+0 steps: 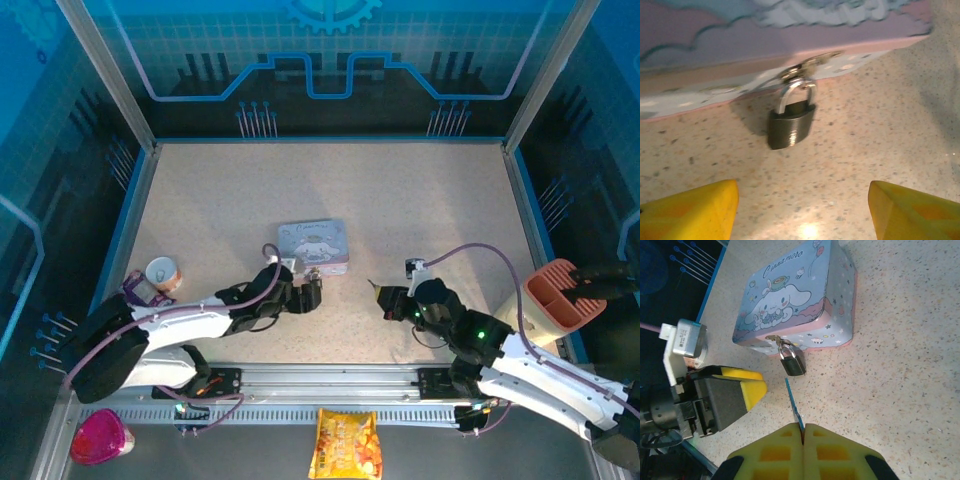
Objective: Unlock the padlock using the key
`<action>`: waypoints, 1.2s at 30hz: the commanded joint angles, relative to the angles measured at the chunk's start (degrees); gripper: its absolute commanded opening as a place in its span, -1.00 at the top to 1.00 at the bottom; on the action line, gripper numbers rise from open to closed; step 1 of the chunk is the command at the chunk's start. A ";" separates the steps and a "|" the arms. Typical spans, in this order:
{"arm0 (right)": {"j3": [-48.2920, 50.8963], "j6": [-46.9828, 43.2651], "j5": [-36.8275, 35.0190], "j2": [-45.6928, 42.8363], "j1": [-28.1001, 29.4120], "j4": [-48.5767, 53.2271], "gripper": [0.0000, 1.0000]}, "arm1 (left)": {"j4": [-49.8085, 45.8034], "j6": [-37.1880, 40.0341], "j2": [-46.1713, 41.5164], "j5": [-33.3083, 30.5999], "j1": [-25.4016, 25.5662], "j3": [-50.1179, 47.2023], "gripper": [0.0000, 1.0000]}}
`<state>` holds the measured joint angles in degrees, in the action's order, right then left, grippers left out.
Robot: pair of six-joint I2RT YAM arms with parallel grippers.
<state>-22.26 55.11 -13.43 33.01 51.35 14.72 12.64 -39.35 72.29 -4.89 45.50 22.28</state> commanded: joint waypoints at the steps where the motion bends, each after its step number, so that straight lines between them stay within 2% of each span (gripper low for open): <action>1: -2.40 0.35 1.65 0.89 -0.54 -2.33 1.00 | 14.42 0.71 1.31 6.59 -2.09 -2.79 -0.42; 7: -1.79 1.17 2.52 1.10 -0.45 -3.24 1.00 | 25.20 -0.94 9.43 6.85 -4.78 -4.01 -0.38; 14: -2.13 1.01 2.85 0.80 -0.41 -2.82 1.00 | 33.82 -2.31 18.10 3.43 -5.67 -4.18 -0.27; 21: -1.79 0.97 2.57 -0.28 -0.40 -2.42 1.00 | 34.20 -2.61 22.08 3.65 -5.72 -2.43 -0.13; 31: -1.89 0.75 2.52 -0.23 -0.46 -2.42 1.00 | 31.70 -3.97 23.33 4.16 -5.76 -0.20 0.28; 36: -1.43 1.12 2.48 -0.40 -0.44 -2.70 1.00 | 31.64 -4.23 23.34 4.19 -5.68 -0.13 0.39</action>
<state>-22.87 55.75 -11.29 33.21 51.31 12.78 46.65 -42.98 94.70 -1.41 39.88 21.39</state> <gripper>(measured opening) 0.060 0.312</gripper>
